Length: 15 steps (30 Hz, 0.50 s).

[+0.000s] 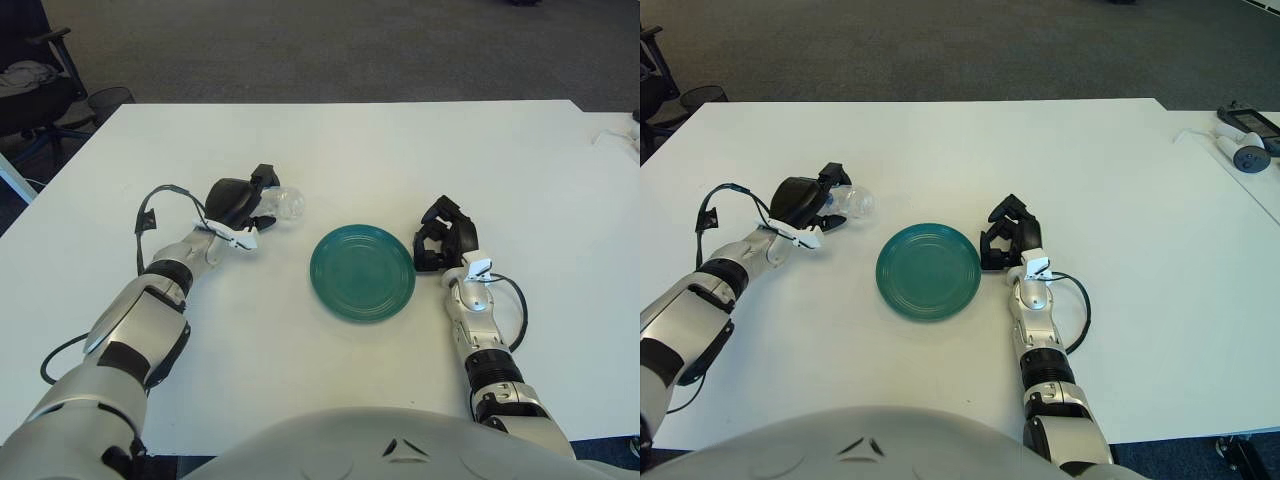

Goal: Put the bottle into the plate.

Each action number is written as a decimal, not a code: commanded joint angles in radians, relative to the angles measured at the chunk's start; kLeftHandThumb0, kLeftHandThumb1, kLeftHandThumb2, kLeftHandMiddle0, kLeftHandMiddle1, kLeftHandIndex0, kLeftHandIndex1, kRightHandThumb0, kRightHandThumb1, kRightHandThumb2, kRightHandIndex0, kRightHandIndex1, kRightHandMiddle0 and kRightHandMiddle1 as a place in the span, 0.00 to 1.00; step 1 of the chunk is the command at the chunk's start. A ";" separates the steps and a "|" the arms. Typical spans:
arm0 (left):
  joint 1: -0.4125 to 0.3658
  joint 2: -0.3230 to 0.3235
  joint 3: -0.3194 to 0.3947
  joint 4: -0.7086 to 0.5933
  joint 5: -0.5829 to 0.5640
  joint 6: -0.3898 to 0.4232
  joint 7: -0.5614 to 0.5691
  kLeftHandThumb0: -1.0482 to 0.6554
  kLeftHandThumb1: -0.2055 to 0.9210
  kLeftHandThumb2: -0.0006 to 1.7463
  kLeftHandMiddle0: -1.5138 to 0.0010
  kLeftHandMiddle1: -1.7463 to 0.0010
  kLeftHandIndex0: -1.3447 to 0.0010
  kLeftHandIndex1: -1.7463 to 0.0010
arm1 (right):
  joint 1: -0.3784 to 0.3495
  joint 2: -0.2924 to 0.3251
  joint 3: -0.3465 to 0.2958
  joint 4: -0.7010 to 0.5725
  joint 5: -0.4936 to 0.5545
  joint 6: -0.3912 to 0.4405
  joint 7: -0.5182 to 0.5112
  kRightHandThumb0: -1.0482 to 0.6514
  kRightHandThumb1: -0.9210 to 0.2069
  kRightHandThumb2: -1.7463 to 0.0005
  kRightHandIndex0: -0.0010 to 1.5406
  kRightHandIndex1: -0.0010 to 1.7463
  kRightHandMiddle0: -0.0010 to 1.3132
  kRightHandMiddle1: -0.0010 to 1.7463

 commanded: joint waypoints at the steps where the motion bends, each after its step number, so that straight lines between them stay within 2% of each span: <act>1: -0.065 0.034 0.032 -0.024 -0.020 -0.017 -0.009 0.34 0.44 0.77 0.22 0.00 0.54 0.00 | 0.142 0.025 -0.001 0.137 0.012 0.113 0.008 0.61 0.87 0.04 0.62 0.89 0.51 1.00; 7: -0.093 0.050 0.071 -0.090 -0.039 -0.044 -0.028 0.34 0.45 0.77 0.22 0.00 0.54 0.00 | 0.137 0.025 -0.001 0.146 0.008 0.109 0.006 0.61 0.87 0.05 0.62 0.88 0.51 1.00; 14: -0.091 0.070 0.112 -0.251 -0.045 -0.070 -0.034 0.34 0.45 0.76 0.22 0.00 0.54 0.00 | 0.134 0.025 0.000 0.148 0.007 0.107 0.006 0.61 0.87 0.05 0.63 0.88 0.51 1.00; 15: -0.078 0.071 0.121 -0.306 -0.046 -0.072 -0.037 0.34 0.45 0.76 0.22 0.00 0.54 0.00 | 0.133 0.025 -0.001 0.151 0.008 0.106 0.007 0.61 0.87 0.04 0.63 0.88 0.51 1.00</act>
